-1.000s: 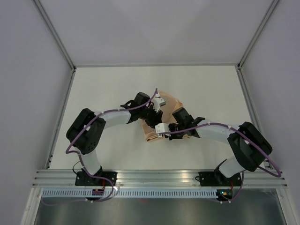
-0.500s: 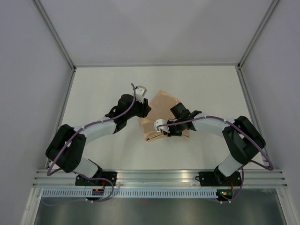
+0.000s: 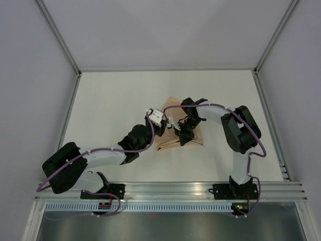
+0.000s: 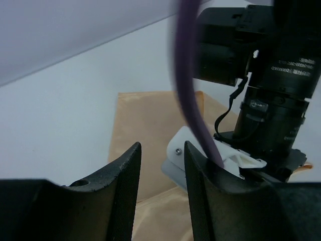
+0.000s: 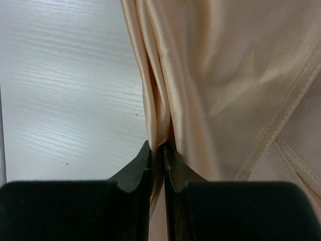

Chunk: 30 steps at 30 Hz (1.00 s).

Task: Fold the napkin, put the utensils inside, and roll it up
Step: Roll the napkin with the utensil

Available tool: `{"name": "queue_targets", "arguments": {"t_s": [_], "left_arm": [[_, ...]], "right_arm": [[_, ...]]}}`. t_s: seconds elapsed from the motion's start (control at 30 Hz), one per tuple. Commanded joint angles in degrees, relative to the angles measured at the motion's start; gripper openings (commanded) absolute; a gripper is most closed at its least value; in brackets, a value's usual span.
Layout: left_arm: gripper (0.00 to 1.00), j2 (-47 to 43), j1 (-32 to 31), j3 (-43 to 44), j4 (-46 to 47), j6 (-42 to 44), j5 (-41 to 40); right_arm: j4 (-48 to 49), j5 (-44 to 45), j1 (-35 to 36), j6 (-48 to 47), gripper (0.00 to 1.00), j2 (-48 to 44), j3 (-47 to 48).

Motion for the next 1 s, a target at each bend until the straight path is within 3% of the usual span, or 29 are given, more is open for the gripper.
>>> {"name": "queue_targets", "arguments": {"t_s": [0.0,0.23,0.4,0.5,0.63,0.7,0.77,0.97], "left_arm": [[0.46,2.1,-4.9,2.1,7.8,12.8,-5.9],[0.49,4.5,-10.9,2.5,4.6,21.3,-9.4],[0.49,2.8,-11.4,0.5,4.1,14.0,-13.1],[0.47,-0.1,-11.5,-3.2,7.9,9.6,-9.5],[0.59,-2.5,-11.8,-7.1,11.3,12.1,-7.3],[0.69,-4.4,-12.0,-7.4,8.9,13.3,-2.1],[0.66,-4.4,-12.7,-5.3,2.1,15.2,0.7],[0.66,1.1,-14.6,-0.7,-6.2,20.6,7.8]], "right_arm": [[-13.2,-0.3,-1.7,-6.6,0.00,6.6,4.0],[-16.3,-0.4,-3.1,-6.9,0.00,11.8,8.5],[-12.4,-0.2,-3.0,-4.6,0.01,10.0,6.4],[-12.6,-0.5,-3.1,-4.1,0.00,10.7,7.0],[-11.4,-0.1,-3.1,-2.7,0.00,11.0,6.5],[-11.0,0.1,-3.1,-2.3,0.01,11.5,6.6],[-10.5,0.2,-3.1,-1.9,0.01,11.7,6.4],[-10.0,0.1,-3.2,-1.0,0.00,12.1,6.4]]}}
